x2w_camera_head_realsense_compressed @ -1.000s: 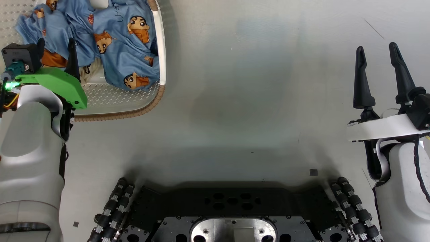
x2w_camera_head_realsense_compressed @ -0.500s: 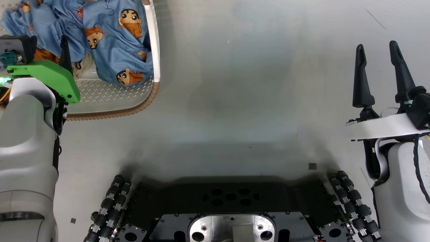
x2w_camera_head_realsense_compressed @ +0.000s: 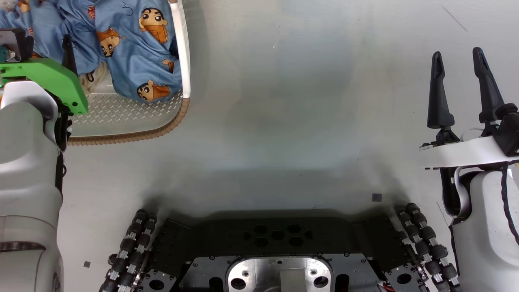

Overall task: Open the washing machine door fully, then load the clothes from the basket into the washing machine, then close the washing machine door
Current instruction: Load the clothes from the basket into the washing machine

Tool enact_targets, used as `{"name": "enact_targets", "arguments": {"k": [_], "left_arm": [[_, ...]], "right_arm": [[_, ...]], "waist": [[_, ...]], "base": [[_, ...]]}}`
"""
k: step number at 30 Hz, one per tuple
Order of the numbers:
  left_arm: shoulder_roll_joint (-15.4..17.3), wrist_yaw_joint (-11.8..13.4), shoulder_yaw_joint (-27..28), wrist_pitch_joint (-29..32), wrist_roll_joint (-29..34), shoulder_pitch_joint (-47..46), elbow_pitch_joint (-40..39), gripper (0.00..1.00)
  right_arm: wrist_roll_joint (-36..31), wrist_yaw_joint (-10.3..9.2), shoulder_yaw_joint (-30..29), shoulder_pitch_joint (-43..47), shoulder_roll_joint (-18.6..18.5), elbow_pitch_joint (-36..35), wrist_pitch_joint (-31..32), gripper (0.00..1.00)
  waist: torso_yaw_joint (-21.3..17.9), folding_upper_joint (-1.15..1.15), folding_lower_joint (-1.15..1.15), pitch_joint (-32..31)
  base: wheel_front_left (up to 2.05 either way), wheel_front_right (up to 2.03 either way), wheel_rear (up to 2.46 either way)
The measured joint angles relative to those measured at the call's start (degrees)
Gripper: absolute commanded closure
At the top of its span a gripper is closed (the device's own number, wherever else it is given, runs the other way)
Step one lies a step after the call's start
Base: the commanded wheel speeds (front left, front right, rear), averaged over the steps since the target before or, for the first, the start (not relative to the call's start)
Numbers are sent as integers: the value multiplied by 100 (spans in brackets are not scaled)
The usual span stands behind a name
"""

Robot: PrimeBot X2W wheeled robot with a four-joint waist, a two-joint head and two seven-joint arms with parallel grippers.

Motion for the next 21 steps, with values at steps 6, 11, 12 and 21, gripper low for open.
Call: {"name": "enact_targets", "arguments": {"k": [6,11,12,21], "left_arm": [[0,69,23,57,-9,-78,183,0],[-10,151,56,156,-33,-160,349,0],[-25,155,81,162,-65,-163,371,0],[-129,177,142,253,-135,-264,545,0]], "right_arm": [[0,0,0,2,8,-49,0,0],[0,0,-2,3,16,-66,0,0],[0,0,-3,3,20,-68,0,0],[0,0,-11,3,38,-118,0,0]], "waist": [[-18,0,0,61],[-31,0,0,110],[-33,0,0,116],[-46,0,0,125]], "base": [[0,0,0],[0,0,0],[0,0,0],[0,0,0]]}}
